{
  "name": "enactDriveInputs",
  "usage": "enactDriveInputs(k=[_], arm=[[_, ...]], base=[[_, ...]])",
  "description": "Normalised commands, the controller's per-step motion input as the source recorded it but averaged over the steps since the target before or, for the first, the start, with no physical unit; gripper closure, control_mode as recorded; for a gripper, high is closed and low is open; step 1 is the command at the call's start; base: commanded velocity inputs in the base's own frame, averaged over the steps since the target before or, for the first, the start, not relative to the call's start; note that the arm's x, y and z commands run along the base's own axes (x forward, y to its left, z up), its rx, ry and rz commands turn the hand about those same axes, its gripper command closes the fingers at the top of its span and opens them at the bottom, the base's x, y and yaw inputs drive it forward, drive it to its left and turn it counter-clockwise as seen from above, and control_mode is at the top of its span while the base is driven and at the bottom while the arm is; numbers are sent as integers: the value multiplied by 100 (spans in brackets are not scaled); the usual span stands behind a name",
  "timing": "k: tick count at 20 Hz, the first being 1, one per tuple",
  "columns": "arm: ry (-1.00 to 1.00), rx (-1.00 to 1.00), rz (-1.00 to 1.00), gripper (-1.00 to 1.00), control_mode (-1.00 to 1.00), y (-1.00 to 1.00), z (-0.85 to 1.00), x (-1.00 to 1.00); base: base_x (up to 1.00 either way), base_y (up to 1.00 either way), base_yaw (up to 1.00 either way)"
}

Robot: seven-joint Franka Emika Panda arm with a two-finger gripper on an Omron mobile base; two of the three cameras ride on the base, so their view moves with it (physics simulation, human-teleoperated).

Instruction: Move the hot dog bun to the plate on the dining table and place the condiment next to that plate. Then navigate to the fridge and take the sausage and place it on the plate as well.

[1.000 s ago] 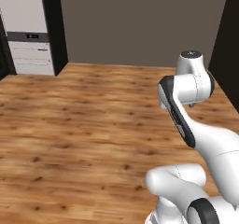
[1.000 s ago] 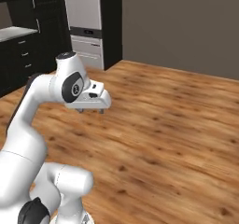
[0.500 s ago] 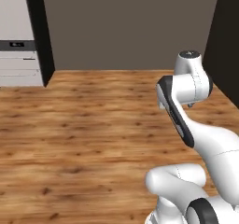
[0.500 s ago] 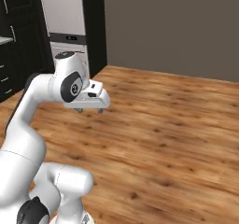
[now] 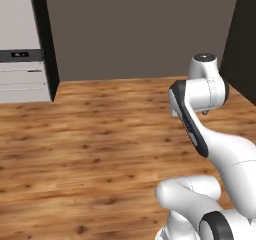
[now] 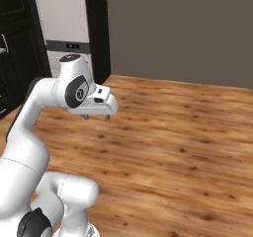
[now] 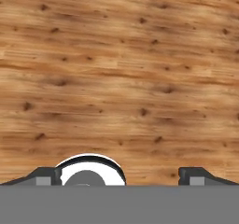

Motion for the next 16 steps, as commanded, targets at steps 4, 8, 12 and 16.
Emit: enactDriveInputs(k=[4, 8, 12, 16], arm=[[0, 0, 0, -100, 100, 0, 0, 0], [0, 0, 0, -100, 100, 0, 0, 0], [0, 0, 0, -100, 100, 0, 0, 0], [0, 0, 0, -100, 100, 0, 0, 0]], base=[[69, 100, -18], [78, 100, -18], [84, 100, -17], [89, 100, -16]])
